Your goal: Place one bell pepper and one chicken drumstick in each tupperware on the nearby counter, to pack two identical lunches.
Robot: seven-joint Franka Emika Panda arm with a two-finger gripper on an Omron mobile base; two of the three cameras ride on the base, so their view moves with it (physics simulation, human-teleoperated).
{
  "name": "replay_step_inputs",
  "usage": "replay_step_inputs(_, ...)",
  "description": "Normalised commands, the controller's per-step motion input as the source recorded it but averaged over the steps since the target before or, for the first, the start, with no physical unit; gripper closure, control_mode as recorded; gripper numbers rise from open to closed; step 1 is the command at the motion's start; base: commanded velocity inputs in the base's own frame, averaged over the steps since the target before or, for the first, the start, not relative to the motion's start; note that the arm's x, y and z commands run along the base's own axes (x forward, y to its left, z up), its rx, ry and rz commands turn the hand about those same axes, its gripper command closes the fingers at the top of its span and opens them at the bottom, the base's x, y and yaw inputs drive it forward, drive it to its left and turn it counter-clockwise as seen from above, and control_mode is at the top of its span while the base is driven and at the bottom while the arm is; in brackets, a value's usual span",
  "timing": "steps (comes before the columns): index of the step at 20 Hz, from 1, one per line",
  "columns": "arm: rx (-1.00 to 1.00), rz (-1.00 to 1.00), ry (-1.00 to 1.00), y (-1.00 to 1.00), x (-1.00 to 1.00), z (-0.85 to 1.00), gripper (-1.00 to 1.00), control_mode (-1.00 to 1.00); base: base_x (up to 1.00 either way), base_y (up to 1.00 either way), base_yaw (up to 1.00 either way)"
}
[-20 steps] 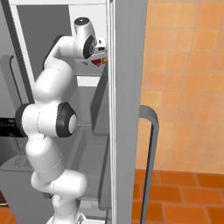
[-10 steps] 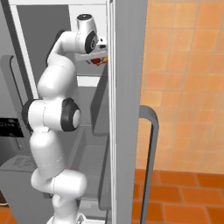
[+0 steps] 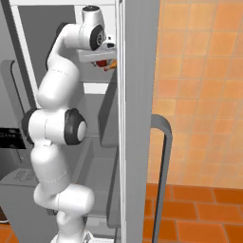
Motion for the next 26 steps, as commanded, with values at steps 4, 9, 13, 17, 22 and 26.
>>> replay_step_inputs(4,0.05,-0.02,-0.26,0.0,-1.0,-0.15,1.0,-1.0,0.0,0.0,0.0)
replay_step_inputs(9,0.0,-0.01,0.01,0.0,-1.0,-0.06,1.0,-1.0,0.0,0.0,0.0)
replay_step_inputs(13,0.0,-0.02,0.17,0.0,-1.0,-0.5,1.0,-1.0,0.0,0.0,0.0)
replay_step_inputs(17,0.02,-0.03,0.18,-0.1,-1.0,-0.75,1.0,-1.0,0.0,0.0,0.0)
replay_step_inputs(22,0.06,-0.01,0.18,-0.19,-1.0,-0.94,1.0,-1.0,0.0,0.0,0.0)
replay_step_inputs(26,0.03,-0.01,0.21,-0.07,-1.0,-0.27,1.0,-1.0,0.0,0.0,0.0)
